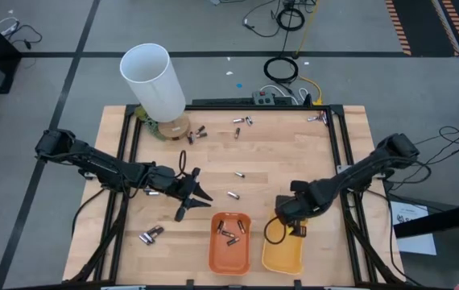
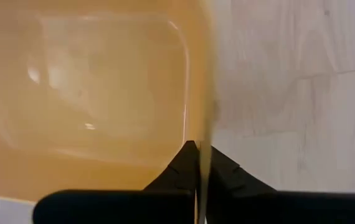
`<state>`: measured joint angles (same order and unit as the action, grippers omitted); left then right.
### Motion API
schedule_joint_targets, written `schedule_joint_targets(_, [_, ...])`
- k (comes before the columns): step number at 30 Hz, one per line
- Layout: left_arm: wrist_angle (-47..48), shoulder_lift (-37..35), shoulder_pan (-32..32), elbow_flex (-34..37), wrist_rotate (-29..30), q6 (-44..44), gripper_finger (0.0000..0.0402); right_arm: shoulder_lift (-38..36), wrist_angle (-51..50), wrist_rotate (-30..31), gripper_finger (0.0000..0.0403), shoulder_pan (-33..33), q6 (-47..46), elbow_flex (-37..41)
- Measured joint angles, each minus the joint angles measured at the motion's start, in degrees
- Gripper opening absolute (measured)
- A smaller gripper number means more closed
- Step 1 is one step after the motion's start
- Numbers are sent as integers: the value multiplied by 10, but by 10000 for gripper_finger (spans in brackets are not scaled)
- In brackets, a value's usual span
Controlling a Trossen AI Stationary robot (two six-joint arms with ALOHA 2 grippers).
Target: Sort batteries
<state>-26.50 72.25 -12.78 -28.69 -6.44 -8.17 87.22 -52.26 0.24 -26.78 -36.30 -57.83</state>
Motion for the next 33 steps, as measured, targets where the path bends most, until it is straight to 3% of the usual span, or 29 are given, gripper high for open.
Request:
schedule_joint_targets(15, [0, 0, 0, 0, 3, -100, 97, 7, 75, -19, 0, 7, 133, 31])
schedule_joint_targets(19, [-1, 0, 0, 0, 25, -125, 97, 7, 78, -21, 5, 7, 108, 31])
schedule_joint_targets(22, [-1, 0, 0, 0, 36, -148, 97, 7, 76, -26, 23, 10, 79, 32])
schedule_joint_targets(33, [-32, -1, 0, 0, 54, -184, 97, -1, 35, -35, 138, 25, 138, 10])
